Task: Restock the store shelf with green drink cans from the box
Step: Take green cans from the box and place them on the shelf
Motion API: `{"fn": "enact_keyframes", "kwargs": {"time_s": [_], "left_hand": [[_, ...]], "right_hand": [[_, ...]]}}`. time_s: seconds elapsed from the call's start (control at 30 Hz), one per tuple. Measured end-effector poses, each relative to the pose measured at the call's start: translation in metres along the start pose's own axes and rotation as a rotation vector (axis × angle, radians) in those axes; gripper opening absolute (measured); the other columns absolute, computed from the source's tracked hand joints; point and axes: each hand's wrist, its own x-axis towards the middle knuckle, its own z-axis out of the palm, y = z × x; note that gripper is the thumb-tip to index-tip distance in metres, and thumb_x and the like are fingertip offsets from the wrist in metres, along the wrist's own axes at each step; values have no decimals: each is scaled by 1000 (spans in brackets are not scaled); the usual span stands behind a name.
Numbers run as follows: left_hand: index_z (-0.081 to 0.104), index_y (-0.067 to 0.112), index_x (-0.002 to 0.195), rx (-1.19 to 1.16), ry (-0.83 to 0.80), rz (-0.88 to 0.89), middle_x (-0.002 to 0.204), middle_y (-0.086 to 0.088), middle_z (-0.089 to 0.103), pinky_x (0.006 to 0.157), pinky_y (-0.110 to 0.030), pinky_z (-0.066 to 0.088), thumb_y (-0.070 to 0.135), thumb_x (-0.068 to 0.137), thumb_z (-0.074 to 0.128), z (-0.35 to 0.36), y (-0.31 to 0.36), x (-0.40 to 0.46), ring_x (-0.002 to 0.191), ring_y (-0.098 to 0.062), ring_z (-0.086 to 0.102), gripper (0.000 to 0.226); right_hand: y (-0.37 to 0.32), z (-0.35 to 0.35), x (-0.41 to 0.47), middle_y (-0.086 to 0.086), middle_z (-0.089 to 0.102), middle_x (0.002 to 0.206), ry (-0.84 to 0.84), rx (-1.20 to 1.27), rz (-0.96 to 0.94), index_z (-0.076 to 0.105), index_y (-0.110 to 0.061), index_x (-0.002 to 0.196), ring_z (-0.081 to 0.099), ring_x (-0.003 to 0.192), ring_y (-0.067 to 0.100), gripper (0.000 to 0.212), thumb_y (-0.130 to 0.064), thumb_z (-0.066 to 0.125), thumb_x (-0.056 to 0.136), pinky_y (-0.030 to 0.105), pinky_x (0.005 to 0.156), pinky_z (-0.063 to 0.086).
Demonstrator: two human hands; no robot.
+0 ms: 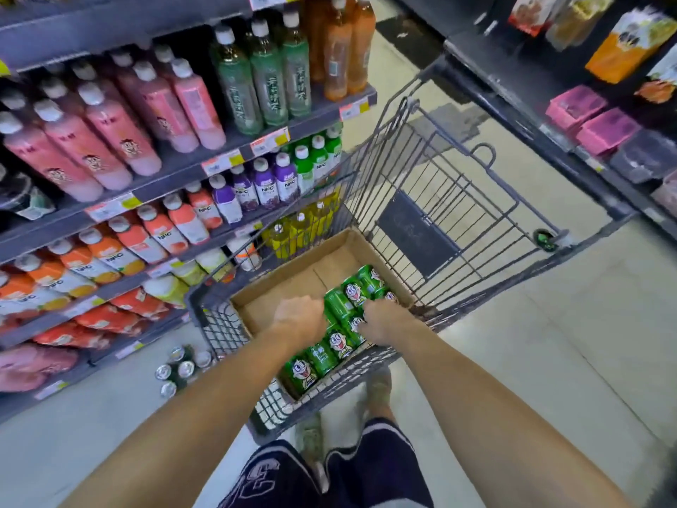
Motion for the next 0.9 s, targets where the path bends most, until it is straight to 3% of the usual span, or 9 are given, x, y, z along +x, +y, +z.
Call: {"fn": "enact_keyframes", "kwargs": {"time_s": [0.13,0.37,0.5,0.63,0.73,0.9], "left_hand": [[63,14,102,-101,-98,-127,93,-2,63,69,-32,50,32,97,41,21,-4,33,82,-21,65,28],[65,14,104,-191,-259,-289,102,-6,69,74,-32,51,32,98,38,62,-6,101,87,-22,66,33],[61,16,113,-318,-308,-458,114,-5,66,85,-34,53,36,96,40,116,-7,142,102,-25,65,34],[59,11,118,-570,-382,-556,116,-10,64,91,-38,49,37,96,46,158,4,171,106,-30,60,36],[52,13,124,-656,-372,-666,116,-14,62,89,-39,49,44,96,46,181,7,191,108,-32,59,42],[38,7,131,-817,-307,-924,125,-15,51,96,-48,44,43,93,54,195,21,218,117,-37,53,54]], "right_hand": [[5,3,53,16,63,117,-85,8,-61,54,-3,118,61,107,31,37,-33,53,97,35,85,47],[39,21,138,12,61,113,-257,-24,-65,53,-6,118,61,109,30,39,-37,54,96,40,90,50],[56,37,195,14,61,121,-342,-38,-84,51,-6,123,59,113,31,35,-29,53,97,34,88,47],[52,64,247,12,59,127,-315,36,-146,48,-9,133,59,116,30,46,-30,59,93,36,92,50],[42,81,272,14,49,134,-258,81,-209,39,-7,140,47,128,32,56,-30,59,94,38,99,43],[30,95,302,15,44,135,-210,93,-158,43,-3,134,46,128,33,56,-35,62,92,39,100,41]]}}
